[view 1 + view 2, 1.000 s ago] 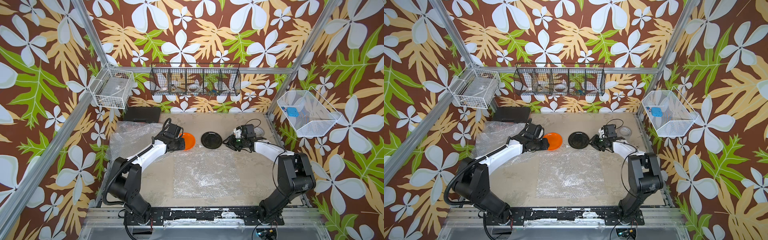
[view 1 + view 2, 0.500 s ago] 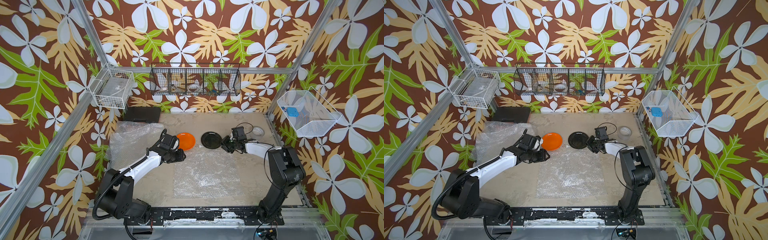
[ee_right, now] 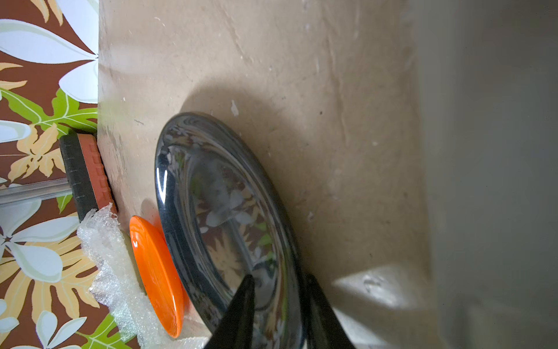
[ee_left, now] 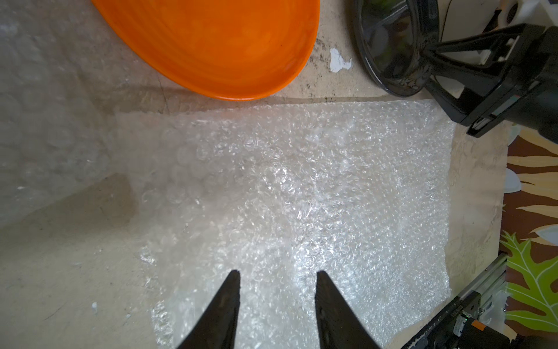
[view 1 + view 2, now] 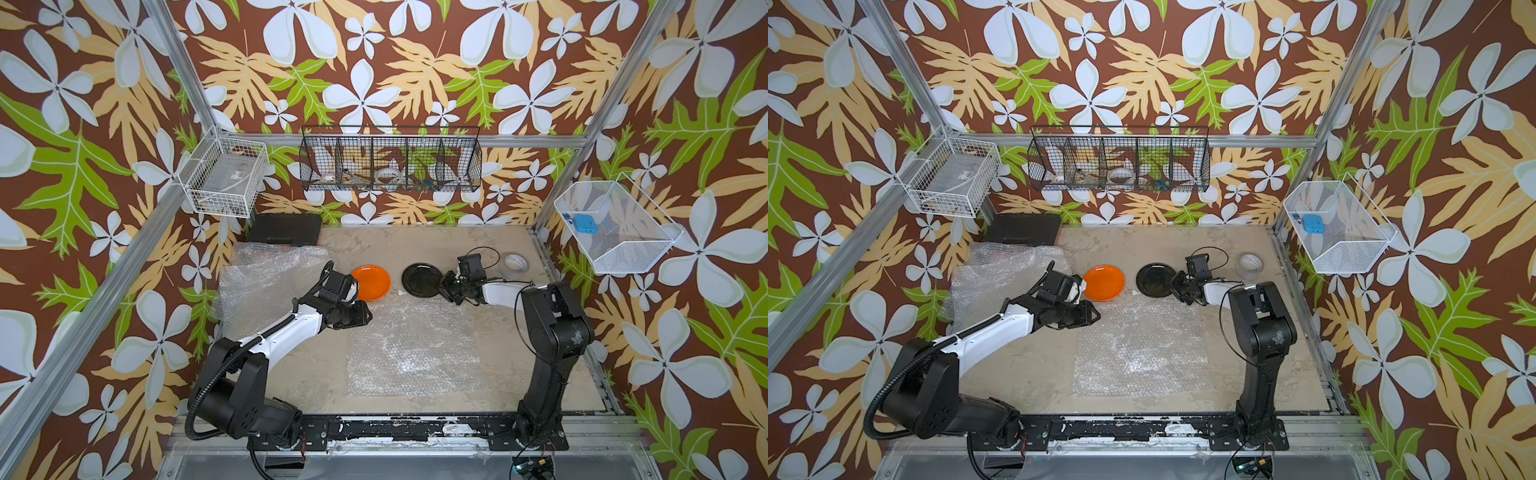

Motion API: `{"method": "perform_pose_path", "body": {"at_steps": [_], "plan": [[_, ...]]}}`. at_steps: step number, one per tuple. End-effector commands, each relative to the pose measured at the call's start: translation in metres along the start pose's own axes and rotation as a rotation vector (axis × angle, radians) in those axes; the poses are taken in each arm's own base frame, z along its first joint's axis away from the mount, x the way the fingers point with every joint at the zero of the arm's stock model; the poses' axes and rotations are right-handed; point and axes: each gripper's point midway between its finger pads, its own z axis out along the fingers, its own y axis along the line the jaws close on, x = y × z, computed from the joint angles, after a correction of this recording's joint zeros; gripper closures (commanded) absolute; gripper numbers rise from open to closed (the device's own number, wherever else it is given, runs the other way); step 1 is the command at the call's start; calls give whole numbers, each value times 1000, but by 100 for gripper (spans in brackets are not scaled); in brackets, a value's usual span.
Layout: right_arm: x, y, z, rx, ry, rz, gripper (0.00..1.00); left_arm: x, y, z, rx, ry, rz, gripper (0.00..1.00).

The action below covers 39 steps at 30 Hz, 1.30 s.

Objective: Wrap dinner plates in bubble wrap
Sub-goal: Pick up the plate from the center of the board.

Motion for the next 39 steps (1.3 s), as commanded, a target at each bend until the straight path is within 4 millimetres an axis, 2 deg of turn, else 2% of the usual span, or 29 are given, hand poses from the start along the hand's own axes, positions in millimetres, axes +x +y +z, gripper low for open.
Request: {"method": "perform_pose_path", "body": {"at_steps": [1,7,13,21,28,34,39], "plan": [[-2,-6,3,22,-11,26,73,-2,2,-2,-11,-10,-8,56],[-4,-9,4,34,-18,27,81,-2,3,-5,-20,-17,-12,56],[-4,-3,-3,27,-28,17,90,-2,3,-6,-18,-21,-13,56],[-5,20,-34,-12,-62,-21,100,-3,2,-6,-18,-23,-9,56],[5,30,-61,-41,-54,-65,100,3,-4,-4,18,19,0,56],[34,25,-90,-58,18,-173,100,25,-5,4,69,99,-17,56],[88,1,-114,-73,172,-317,100,43,6,16,62,141,-44,57]]}}
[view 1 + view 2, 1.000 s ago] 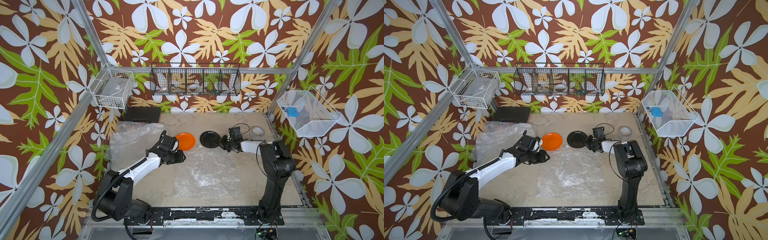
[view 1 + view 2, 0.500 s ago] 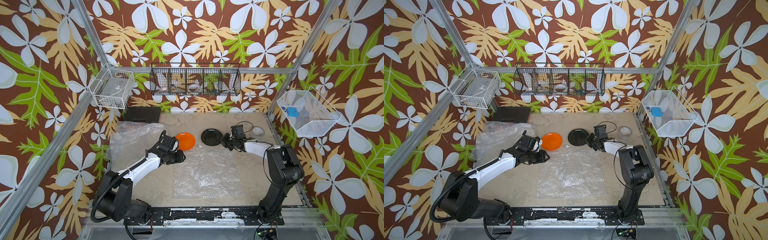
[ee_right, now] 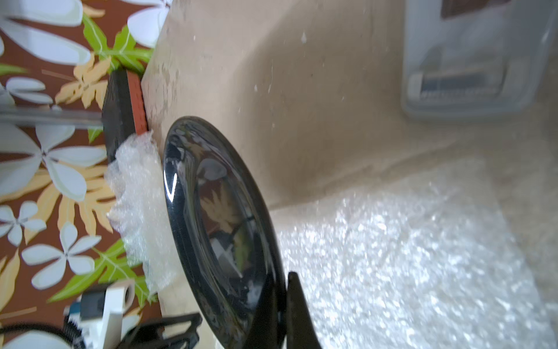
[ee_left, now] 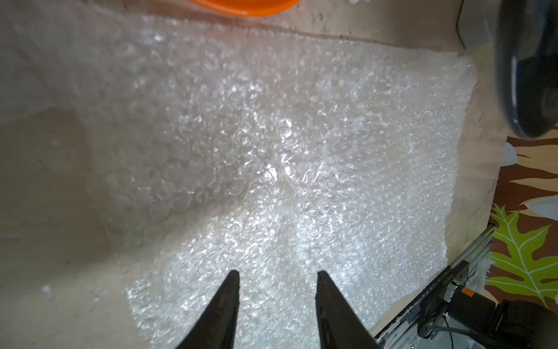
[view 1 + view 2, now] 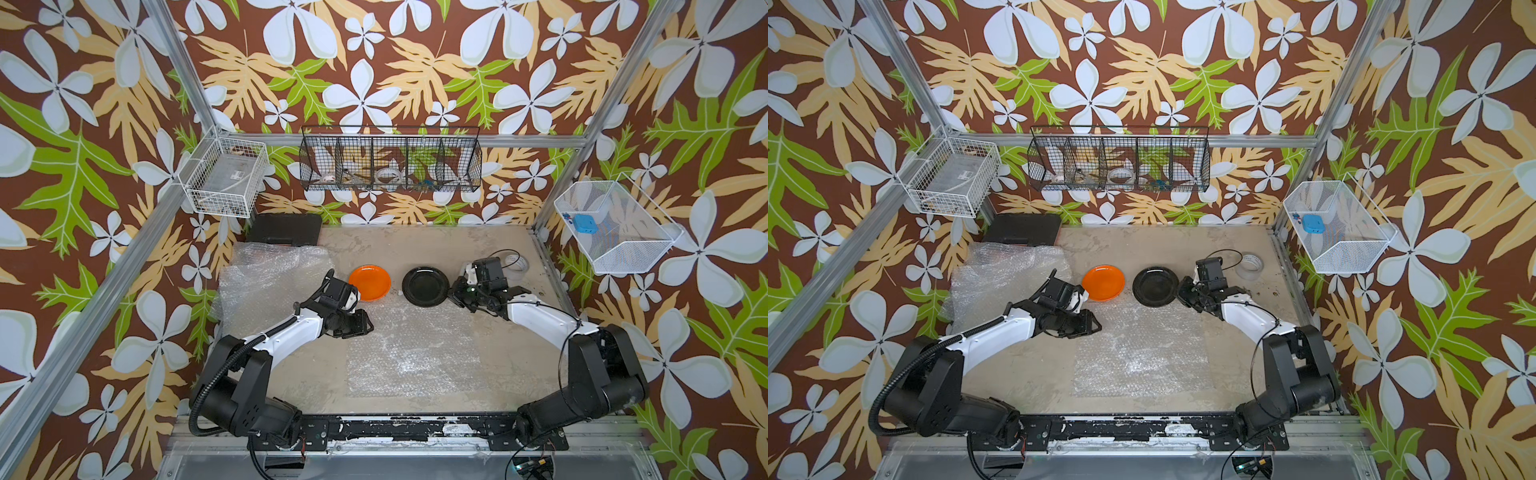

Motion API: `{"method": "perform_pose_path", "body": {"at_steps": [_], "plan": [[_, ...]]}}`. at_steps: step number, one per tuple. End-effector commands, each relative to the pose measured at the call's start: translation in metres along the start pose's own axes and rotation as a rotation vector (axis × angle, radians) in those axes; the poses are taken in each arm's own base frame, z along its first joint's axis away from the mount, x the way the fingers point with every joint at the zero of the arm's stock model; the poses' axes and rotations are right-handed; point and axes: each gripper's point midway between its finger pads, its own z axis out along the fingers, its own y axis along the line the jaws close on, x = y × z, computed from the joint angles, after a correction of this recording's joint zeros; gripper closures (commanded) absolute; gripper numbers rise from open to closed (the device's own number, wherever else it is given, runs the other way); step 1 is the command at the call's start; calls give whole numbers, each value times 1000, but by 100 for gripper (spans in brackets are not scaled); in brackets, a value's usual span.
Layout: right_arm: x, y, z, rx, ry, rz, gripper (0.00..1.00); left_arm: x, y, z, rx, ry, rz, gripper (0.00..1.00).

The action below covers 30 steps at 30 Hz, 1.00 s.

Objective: Wrap dinner plates in bubble wrap
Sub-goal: Pick up the plate from the center of the board, then place the plate on the bubble wrap.

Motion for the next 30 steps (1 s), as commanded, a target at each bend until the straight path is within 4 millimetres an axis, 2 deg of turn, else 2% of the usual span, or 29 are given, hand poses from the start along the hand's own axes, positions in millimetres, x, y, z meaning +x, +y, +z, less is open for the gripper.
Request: {"method": "perform_pose_path", "body": {"at_steps": [1,6,10,16,22,23,26,28,30], "plan": [[48,-9,-11,-20,155,-131,100,6,1,6,18,20,-19,57],[103,-20,-17,-40,275,-218,100,15,19,16,-42,52,-47,58],[123,-16,-11,-67,314,-257,100,21,29,23,-81,74,-56,58],[126,-18,8,-63,331,-282,100,16,33,24,-111,68,-55,58],[134,-52,25,38,365,-289,100,10,34,20,-144,64,-44,58],[134,-57,26,58,369,-294,97,9,34,18,-150,59,-42,58],[126,-65,23,143,350,-324,75,2,28,11,-153,48,-32,58],[114,-59,15,169,312,-371,64,-3,22,5,-145,37,-30,58],[104,-41,6,132,282,-453,56,-6,14,-1,-123,32,-25,58]]}}
